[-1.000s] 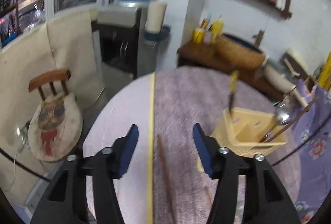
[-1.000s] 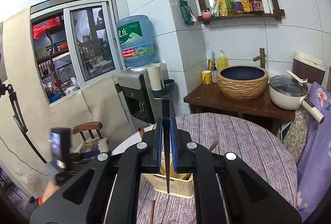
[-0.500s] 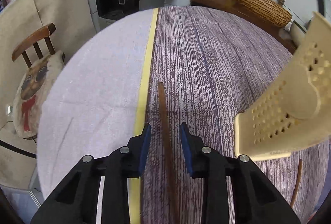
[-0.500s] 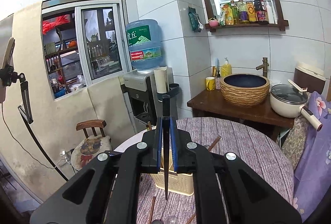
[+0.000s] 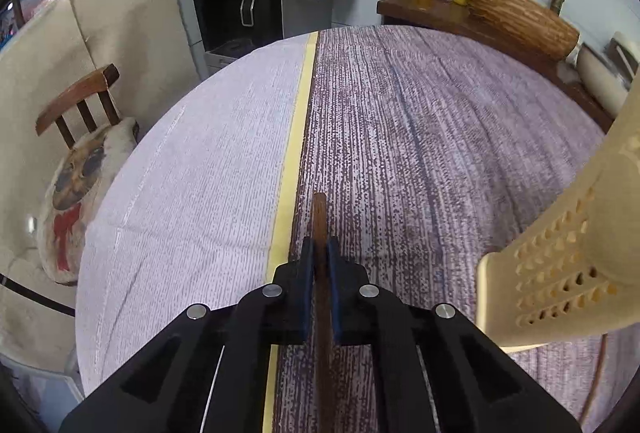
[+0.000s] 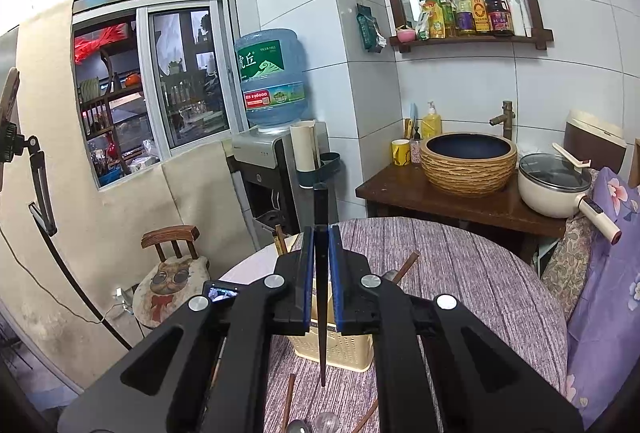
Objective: Organize utensils
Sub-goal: 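Grasp another brown chopstick beside the holder with the left tool while the right tool holds the black chopstick, then lift the brown chopstick with the left tool and lower it into the holder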
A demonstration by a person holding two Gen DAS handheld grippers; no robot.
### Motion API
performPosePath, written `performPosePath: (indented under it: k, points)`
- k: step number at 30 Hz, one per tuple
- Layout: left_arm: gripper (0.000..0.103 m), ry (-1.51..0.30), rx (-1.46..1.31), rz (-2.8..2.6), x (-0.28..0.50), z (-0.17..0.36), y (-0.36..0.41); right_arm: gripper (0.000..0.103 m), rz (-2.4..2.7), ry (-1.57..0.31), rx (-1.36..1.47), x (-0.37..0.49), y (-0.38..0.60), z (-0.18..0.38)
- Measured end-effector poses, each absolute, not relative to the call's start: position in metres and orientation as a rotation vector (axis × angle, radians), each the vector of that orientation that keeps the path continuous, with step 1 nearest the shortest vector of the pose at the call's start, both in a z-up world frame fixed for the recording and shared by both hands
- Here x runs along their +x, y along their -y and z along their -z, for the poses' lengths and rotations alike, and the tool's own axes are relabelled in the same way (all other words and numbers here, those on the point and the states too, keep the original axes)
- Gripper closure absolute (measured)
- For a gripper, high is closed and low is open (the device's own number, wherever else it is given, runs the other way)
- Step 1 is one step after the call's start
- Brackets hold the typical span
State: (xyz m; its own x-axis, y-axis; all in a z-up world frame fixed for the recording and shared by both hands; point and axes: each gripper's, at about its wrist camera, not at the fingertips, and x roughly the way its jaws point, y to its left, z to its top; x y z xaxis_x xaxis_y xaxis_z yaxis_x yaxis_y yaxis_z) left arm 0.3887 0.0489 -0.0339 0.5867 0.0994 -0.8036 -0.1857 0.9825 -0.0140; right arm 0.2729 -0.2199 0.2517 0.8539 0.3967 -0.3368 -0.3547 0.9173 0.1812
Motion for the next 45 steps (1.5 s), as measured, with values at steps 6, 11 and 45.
performPosePath:
  k: [6,11,45]
  points:
    - [0.095,-0.814,-0.189,-0.083,0.358,-0.014,-0.056,0.095,-0.404,-0.382,0.124,0.275,0.222,-0.251]
    - [0.095,-0.653,-0.196,-0.001,0.315,-0.08,-0.053,0.095,-0.421,-0.384,0.134,0.275,0.222,-0.252]
    - [0.095,-0.307,-0.191,0.099,0.295,-0.229,0.013,0.095,-0.269,-0.312,0.133,0.343,0.191,-0.271]
